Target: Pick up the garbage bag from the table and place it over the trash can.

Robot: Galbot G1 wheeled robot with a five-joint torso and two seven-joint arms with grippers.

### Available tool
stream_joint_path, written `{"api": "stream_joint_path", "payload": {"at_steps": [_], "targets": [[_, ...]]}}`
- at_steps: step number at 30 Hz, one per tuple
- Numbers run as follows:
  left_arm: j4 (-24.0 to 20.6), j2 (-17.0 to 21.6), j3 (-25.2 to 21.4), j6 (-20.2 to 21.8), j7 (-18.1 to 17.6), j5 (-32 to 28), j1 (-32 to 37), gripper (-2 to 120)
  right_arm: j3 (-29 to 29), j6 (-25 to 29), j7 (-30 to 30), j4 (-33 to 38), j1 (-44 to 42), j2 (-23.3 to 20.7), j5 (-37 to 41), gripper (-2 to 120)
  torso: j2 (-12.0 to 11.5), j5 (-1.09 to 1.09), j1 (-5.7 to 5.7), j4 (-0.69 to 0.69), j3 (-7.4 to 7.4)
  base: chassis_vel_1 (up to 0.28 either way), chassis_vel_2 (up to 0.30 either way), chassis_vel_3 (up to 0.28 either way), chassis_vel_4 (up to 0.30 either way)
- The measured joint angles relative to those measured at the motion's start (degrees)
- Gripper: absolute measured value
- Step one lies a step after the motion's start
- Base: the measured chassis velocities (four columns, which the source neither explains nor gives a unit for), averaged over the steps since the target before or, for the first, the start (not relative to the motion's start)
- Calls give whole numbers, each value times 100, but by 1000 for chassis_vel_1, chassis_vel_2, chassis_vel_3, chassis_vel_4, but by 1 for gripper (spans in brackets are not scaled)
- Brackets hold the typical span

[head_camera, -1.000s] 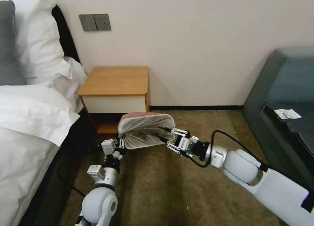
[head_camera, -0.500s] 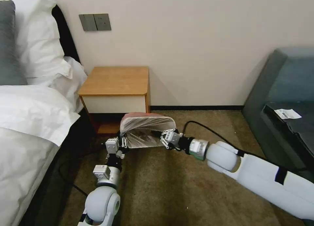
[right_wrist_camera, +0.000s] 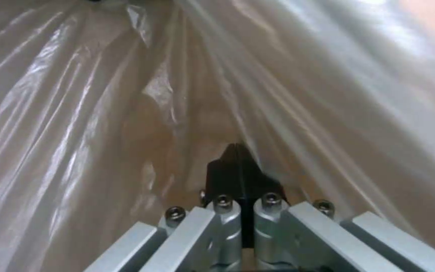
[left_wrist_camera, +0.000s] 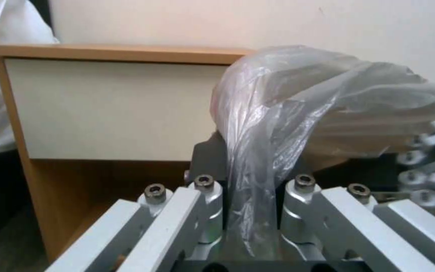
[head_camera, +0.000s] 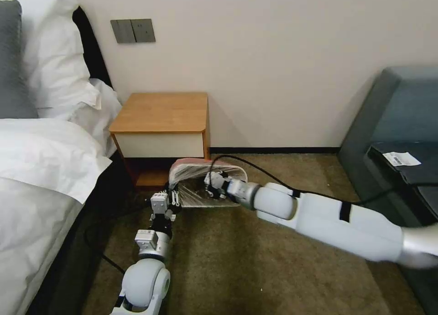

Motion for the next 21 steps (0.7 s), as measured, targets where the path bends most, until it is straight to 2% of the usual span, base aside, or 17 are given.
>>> {"api": "stream_joint_path", "payload": {"at_steps": [6, 21], "targets": [[-30, -35, -23, -42, -20, 109, 0, 11, -284, -25, 37, -374, 178, 297, 52, 0, 0, 2, 0, 0, 0, 0, 0, 0, 0], [-257, -150, -26, -125, -45, 370, 166, 11, -534, -60, 36, -1165, 374, 682, 101, 0, 0, 1, 0, 0, 0, 0, 0, 0, 0]]}}
